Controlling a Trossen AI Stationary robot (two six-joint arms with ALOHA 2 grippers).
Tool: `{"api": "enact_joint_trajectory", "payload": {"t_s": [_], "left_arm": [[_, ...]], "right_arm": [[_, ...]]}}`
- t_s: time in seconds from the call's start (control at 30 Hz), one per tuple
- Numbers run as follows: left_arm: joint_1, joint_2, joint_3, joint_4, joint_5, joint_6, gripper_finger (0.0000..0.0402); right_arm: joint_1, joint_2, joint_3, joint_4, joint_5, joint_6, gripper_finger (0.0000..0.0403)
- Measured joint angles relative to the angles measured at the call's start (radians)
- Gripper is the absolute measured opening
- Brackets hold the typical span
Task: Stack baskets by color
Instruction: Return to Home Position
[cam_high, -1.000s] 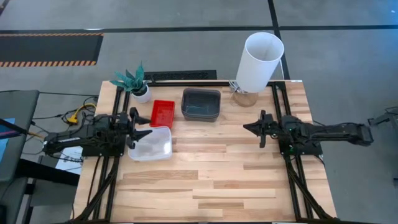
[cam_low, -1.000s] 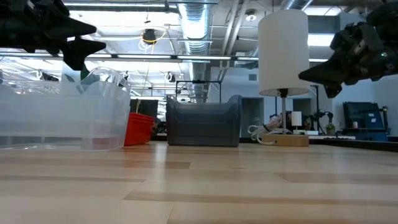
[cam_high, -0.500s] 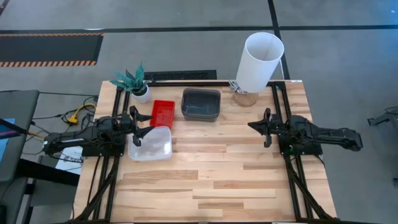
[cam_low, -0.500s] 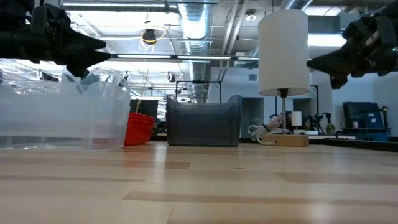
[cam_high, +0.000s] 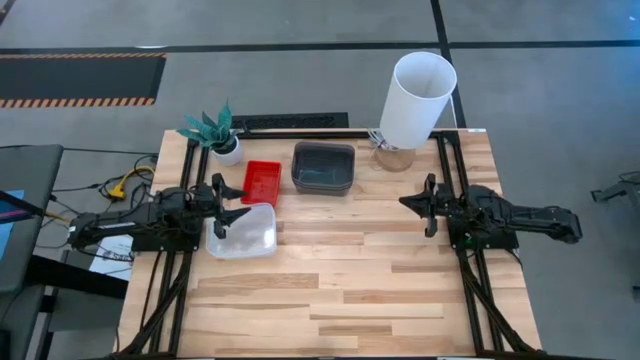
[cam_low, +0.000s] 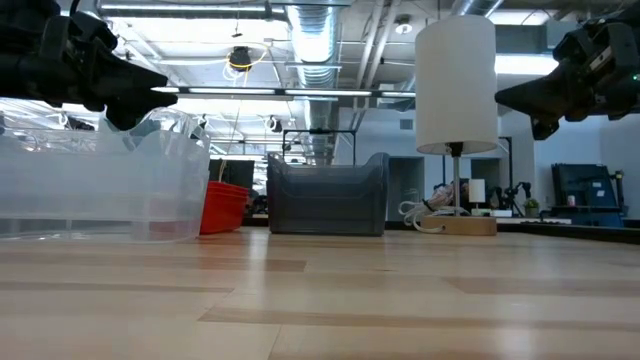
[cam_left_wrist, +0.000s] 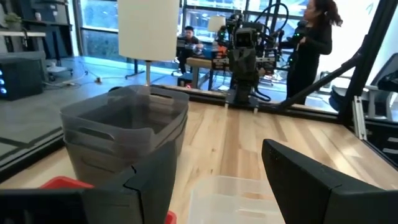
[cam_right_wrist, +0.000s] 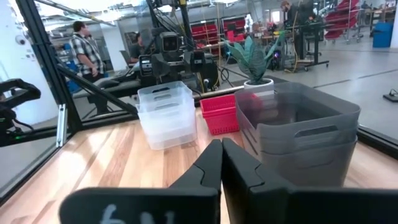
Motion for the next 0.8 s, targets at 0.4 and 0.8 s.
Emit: {"api": "enact_joint_trajectory", "payload": {"t_s": [0.4,0.8], "left_arm": [[0.0,0.0,0.0,-0.001,0.003,0.0,0.0224],[0.0,0.0,0.0,-0.002,0.003,-0.001,0.0224]], "right_arm": [[0.0,0.0,0.0,-0.002,0.0,-0.001,0.0023],[0.0,0.0,0.001,-0.002,0.0,-0.001,0.0029]]}}
